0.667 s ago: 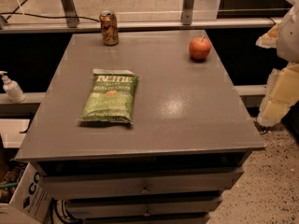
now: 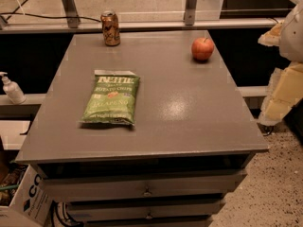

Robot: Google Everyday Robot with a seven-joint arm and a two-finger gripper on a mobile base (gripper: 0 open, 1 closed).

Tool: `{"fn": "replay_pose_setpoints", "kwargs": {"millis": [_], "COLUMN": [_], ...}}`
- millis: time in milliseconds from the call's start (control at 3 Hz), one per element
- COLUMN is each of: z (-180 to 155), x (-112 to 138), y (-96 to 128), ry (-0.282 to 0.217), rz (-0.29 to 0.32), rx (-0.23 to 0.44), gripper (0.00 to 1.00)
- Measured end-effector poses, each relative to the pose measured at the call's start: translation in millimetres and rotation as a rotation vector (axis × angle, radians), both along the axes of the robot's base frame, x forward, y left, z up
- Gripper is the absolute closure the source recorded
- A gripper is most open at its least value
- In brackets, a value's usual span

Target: Move apple near orange can

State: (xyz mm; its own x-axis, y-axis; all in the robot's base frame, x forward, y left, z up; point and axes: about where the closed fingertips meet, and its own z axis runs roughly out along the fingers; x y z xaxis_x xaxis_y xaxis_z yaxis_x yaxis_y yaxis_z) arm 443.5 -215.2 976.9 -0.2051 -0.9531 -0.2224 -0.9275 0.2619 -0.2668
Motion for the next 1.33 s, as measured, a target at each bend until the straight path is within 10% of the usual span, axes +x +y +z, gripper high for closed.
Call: {"fn": "replay_pose_setpoints", "kwargs": {"millis": [1333], "z": [-63.1], "x": [165.9], "y": [-8.1], "ry": [-0.095], "rz": [-0.046], "rx": [0.462], "gripper": [0.0]}}
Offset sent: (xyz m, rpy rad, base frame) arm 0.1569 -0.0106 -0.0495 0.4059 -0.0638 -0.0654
